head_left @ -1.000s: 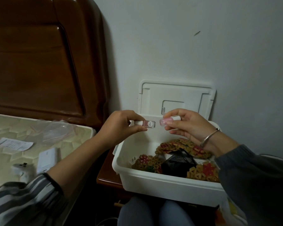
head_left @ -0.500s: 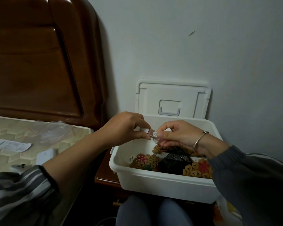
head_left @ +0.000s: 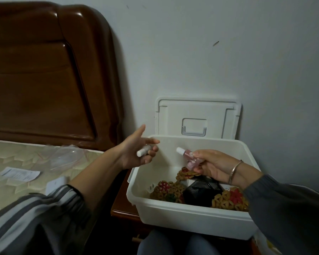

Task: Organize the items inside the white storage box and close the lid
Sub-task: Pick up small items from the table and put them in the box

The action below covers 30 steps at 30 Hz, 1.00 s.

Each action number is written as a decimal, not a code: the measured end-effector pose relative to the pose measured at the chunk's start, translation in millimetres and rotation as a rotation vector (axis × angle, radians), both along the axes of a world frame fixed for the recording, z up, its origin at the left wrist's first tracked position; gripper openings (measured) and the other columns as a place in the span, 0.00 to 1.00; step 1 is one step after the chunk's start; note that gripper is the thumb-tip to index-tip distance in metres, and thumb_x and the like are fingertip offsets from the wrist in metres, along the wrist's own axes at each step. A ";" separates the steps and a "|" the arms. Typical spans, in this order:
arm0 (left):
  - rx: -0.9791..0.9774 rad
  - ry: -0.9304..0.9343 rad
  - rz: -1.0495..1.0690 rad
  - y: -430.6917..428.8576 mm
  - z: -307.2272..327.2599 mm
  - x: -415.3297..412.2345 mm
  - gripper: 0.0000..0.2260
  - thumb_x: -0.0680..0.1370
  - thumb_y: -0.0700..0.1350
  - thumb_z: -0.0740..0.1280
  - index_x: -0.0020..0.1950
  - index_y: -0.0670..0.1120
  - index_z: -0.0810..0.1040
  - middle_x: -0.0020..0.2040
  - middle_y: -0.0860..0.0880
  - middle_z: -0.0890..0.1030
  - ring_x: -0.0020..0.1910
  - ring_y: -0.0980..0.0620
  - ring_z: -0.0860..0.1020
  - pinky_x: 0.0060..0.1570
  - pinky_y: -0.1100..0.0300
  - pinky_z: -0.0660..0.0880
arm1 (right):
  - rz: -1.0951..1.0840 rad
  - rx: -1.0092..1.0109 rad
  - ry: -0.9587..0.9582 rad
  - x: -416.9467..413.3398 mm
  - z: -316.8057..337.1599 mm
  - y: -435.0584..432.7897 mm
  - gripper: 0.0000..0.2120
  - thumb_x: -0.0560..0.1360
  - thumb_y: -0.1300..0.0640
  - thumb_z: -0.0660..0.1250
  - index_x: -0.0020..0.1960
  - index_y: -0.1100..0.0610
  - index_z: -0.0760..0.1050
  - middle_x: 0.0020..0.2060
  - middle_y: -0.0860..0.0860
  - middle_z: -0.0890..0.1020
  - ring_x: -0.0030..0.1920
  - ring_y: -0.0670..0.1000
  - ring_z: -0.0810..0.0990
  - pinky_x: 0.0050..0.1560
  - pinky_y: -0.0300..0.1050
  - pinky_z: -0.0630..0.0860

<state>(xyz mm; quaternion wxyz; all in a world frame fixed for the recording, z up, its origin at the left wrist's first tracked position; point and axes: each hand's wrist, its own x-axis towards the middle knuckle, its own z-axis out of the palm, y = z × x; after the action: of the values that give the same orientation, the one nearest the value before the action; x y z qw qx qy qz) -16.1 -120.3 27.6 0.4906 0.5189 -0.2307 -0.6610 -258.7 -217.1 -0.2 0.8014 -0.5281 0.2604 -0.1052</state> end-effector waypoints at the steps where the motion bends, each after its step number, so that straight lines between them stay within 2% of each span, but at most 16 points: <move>1: 0.027 0.064 0.031 -1.7 -3.6 3.3 0.24 0.80 0.62 0.50 0.49 0.42 0.71 0.35 0.45 0.72 0.28 0.53 0.69 0.26 0.63 0.65 | -0.032 0.027 -0.003 -3.0 -3.0 -3.1 0.24 0.67 0.54 0.74 0.58 0.66 0.75 0.39 0.56 0.81 0.40 0.49 0.80 0.37 0.35 0.81; 5: 0.054 0.137 0.039 -6.8 -14.3 6.5 0.07 0.76 0.40 0.54 0.50 0.41 0.69 0.37 0.44 0.71 0.31 0.51 0.71 0.30 0.61 0.67 | -0.132 0.130 -0.012 -13.5 -13.8 -15.3 0.24 0.67 0.56 0.71 0.60 0.66 0.74 0.36 0.57 0.80 0.34 0.47 0.81 0.31 0.35 0.80; 7: 0.031 0.085 0.009 -11.3 -16.9 6.5 0.10 0.75 0.30 0.53 0.53 0.40 0.68 0.40 0.44 0.72 0.35 0.52 0.74 0.32 0.62 0.70 | -0.144 0.150 -0.017 -17.7 -17.5 -21.5 0.23 0.69 0.56 0.70 0.60 0.65 0.73 0.36 0.57 0.79 0.32 0.46 0.81 0.31 0.35 0.80; 10: -0.061 0.055 -0.062 -18.7 -20.5 8.7 0.15 0.76 0.25 0.55 0.58 0.38 0.69 0.47 0.41 0.77 0.44 0.51 0.79 0.38 0.64 0.77 | -0.177 0.155 -0.028 -21.9 -23.0 -32.0 0.23 0.69 0.55 0.70 0.60 0.65 0.73 0.37 0.56 0.79 0.31 0.46 0.80 0.34 0.36 0.81; 13: -0.148 0.115 -0.106 -24.0 -23.7 14.3 0.15 0.72 0.25 0.61 0.57 0.37 0.73 0.53 0.36 0.80 0.52 0.46 0.82 0.52 0.60 0.79 | -0.208 0.152 -0.061 -23.8 -27.7 -41.3 0.25 0.69 0.54 0.71 0.61 0.65 0.72 0.38 0.56 0.79 0.32 0.45 0.80 0.35 0.36 0.81; 15: -0.184 0.158 -0.142 -28.3 -25.9 17.2 0.14 0.72 0.27 0.63 0.56 0.36 0.73 0.53 0.36 0.81 0.53 0.45 0.82 0.55 0.59 0.78 | -0.233 0.170 -0.084 -23.8 -31.5 -46.8 0.25 0.69 0.54 0.72 0.61 0.65 0.72 0.38 0.56 0.79 0.32 0.45 0.80 0.36 0.36 0.82; 19: -0.194 0.112 -0.188 -38.1 -32.2 21.5 0.09 0.74 0.32 0.65 0.53 0.38 0.75 0.59 0.37 0.80 0.52 0.46 0.83 0.48 0.57 0.81 | -0.278 0.207 -0.118 -20.3 -37.6 -52.6 0.25 0.68 0.54 0.72 0.61 0.63 0.71 0.37 0.56 0.80 0.33 0.45 0.81 0.35 0.36 0.81; 23: -0.176 0.031 -0.221 -43.7 -41.6 27.2 0.07 0.74 0.32 0.67 0.51 0.39 0.75 0.63 0.38 0.78 0.50 0.48 0.83 0.42 0.61 0.82 | -0.312 0.202 -0.154 -15.4 -41.7 -55.7 0.22 0.69 0.54 0.71 0.59 0.62 0.73 0.36 0.55 0.80 0.34 0.46 0.81 0.34 0.36 0.81; 25: -0.169 -0.056 -0.199 -47.9 -48.6 29.0 0.08 0.73 0.34 0.69 0.51 0.38 0.76 0.61 0.36 0.79 0.49 0.48 0.83 0.40 0.63 0.80 | -0.322 0.224 -0.185 -12.8 -43.6 -57.9 0.20 0.71 0.55 0.70 0.60 0.61 0.74 0.37 0.55 0.79 0.34 0.46 0.80 0.36 0.37 0.82; 27: -0.158 -0.226 -0.147 -51.9 -54.7 29.5 0.10 0.73 0.37 0.71 0.53 0.38 0.79 0.58 0.36 0.80 0.47 0.50 0.82 0.40 0.66 0.79 | -0.341 0.240 -0.198 -10.4 -45.4 -60.8 0.19 0.72 0.55 0.70 0.60 0.60 0.75 0.38 0.55 0.78 0.34 0.45 0.79 0.39 0.37 0.82; 30: -0.123 -0.518 -0.102 -58.3 -63.4 31.7 0.13 0.76 0.40 0.70 0.61 0.41 0.79 0.50 0.43 0.84 0.43 0.55 0.82 0.41 0.68 0.77 | -0.363 0.244 -0.207 -6.4 -47.3 -64.6 0.18 0.72 0.54 0.71 0.59 0.58 0.76 0.39 0.54 0.78 0.34 0.44 0.78 0.42 0.38 0.82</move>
<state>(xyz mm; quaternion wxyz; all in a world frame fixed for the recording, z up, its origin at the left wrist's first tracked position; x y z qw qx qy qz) 15.6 -178.6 -35.8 0.4116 0.6277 -0.4141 -0.5149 -265.0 -281.7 -47.5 0.8498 -0.3583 0.2780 -0.2688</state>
